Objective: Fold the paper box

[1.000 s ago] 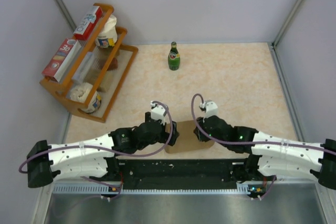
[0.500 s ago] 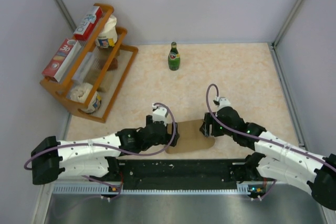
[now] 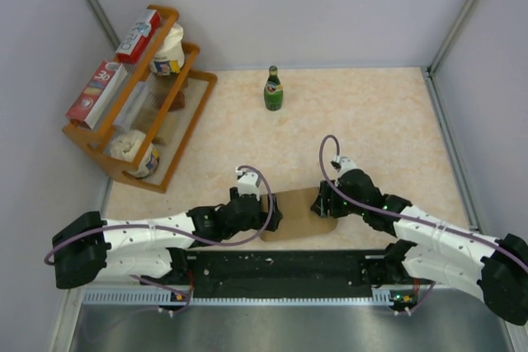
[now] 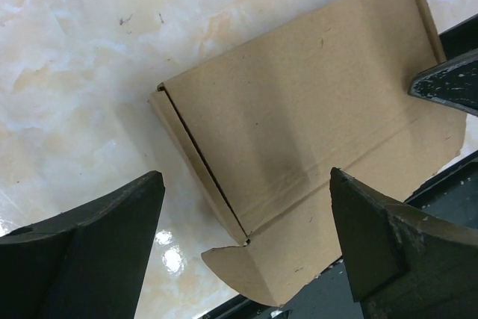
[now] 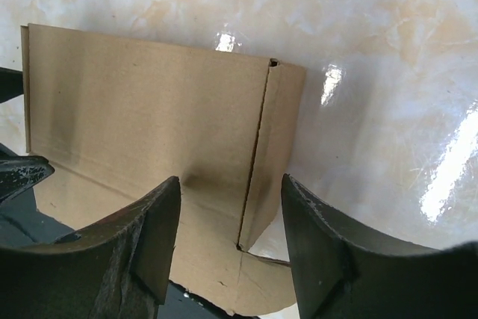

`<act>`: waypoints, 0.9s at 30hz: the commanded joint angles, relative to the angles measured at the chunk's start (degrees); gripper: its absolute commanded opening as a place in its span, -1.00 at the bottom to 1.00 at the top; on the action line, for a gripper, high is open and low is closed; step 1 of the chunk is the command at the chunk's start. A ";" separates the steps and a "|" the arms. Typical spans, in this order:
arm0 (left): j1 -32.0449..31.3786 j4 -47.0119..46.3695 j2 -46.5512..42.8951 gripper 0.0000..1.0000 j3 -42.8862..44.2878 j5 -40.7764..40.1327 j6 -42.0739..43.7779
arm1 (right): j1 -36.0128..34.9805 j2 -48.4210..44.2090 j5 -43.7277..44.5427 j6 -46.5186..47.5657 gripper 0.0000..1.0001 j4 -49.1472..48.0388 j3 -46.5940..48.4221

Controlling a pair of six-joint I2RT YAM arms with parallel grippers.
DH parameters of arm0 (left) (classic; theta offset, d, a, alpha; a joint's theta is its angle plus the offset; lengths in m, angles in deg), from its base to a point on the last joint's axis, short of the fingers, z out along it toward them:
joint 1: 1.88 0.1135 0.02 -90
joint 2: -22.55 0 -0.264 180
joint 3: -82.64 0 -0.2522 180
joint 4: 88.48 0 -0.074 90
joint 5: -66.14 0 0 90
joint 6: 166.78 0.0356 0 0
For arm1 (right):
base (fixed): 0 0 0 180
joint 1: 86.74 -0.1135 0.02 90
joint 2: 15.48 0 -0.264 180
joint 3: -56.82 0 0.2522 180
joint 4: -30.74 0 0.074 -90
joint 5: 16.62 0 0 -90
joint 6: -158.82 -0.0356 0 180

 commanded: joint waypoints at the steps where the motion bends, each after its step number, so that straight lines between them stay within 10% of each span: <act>1: 0.56 -5.25 0.41 0.87 -0.16 0.68 -1.04 | 0.92 0.97 -1.36 -0.92 0.10 -5.07 -0.31; 27: 9.60 -16.05 11.47 0.61 3.79 6.56 7.30 | 2.68 4.49 3.47 0.40 0.04 -7.27 1.71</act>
